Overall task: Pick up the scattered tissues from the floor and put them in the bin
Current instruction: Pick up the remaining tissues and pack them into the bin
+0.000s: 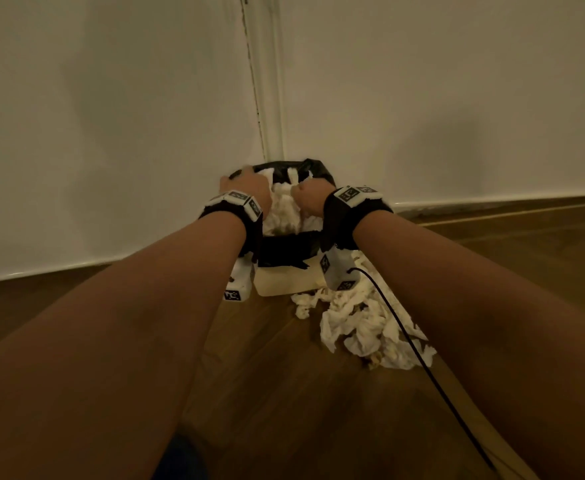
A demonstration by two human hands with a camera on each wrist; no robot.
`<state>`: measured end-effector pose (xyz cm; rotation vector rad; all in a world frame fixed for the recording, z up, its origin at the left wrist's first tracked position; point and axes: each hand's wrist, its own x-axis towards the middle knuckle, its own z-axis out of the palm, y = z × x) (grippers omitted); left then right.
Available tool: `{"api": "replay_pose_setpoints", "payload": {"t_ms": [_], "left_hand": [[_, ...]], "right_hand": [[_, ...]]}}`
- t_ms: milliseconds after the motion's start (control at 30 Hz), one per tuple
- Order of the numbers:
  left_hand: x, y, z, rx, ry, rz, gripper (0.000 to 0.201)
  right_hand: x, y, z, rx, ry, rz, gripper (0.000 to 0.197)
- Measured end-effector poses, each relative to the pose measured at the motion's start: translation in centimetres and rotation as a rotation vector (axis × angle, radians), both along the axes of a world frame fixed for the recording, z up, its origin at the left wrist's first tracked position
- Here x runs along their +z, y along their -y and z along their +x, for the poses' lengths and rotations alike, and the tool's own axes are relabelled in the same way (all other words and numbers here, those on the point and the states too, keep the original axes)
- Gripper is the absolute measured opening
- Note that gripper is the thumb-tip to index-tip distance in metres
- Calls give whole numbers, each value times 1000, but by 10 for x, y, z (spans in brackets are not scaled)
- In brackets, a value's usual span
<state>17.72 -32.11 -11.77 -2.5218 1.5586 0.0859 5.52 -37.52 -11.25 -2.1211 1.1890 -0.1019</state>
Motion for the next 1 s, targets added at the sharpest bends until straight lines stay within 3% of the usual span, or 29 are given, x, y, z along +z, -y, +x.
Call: {"api": "replay_pose_setpoints", "payload": {"t_ms": [133, 233, 367, 500, 600, 700, 867, 1000], "left_hand": [[5, -16, -35, -114, 58, -497, 32], [8, -22, -73, -293, 24, -668, 30], [-8, -30, -132, -550, 14, -638, 27], [-35, -37, -182, -708, -117, -437, 27], [-62, -46, -203, -649, -255, -282, 24], [-91, -55, -218, -549, -241, -182, 24], [-141, -76, -228, -159, -283, -217, 41], [-164, -92, -227, 93, -359, -213, 40]], "right_hand": [[8, 3, -36, -46, 272, -194, 44], [-1, 4, -71, -214, 401, -284, 39], [-30, -5, -125, -344, 330, -212, 38], [-72, -23, -175, -415, 246, -121, 35], [-101, -42, -204, -439, 149, -53, 33], [-128, -62, -227, -527, 139, 6, 28], [-167, -90, -256, -596, -8, 105, 23], [-185, -107, -257, -519, -141, 159, 37]]}}
